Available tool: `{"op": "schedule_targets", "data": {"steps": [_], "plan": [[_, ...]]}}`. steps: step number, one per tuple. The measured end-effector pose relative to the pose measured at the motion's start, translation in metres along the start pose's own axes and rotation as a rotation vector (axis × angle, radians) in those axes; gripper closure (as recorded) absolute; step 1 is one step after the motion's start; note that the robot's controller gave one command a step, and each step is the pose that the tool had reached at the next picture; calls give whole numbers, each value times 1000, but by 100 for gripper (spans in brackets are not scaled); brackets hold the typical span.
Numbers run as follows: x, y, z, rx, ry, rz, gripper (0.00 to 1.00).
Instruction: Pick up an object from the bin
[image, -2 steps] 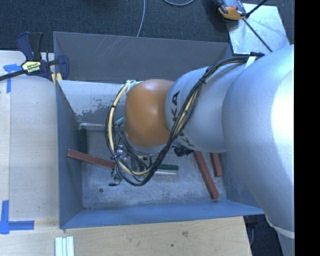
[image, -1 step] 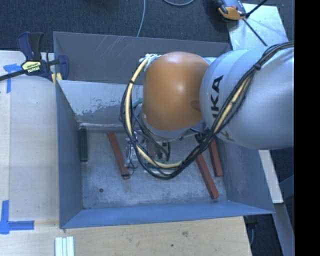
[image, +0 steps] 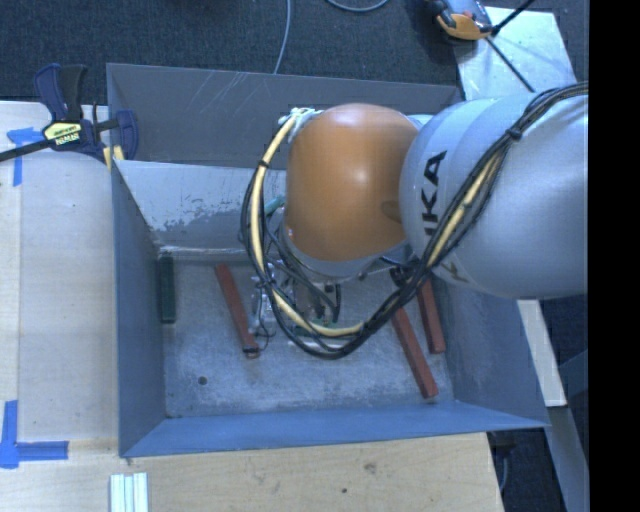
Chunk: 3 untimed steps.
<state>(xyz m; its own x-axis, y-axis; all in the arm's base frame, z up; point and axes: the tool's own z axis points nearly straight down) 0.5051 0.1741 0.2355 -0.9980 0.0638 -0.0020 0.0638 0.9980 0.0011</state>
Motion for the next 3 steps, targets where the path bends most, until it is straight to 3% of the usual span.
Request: {"op": "schedule_targets", "data": {"steps": [1,3], "plan": [[22,-2,78,1,0,-47,0],[18,-5,80,-1,0,-44,0]]}}
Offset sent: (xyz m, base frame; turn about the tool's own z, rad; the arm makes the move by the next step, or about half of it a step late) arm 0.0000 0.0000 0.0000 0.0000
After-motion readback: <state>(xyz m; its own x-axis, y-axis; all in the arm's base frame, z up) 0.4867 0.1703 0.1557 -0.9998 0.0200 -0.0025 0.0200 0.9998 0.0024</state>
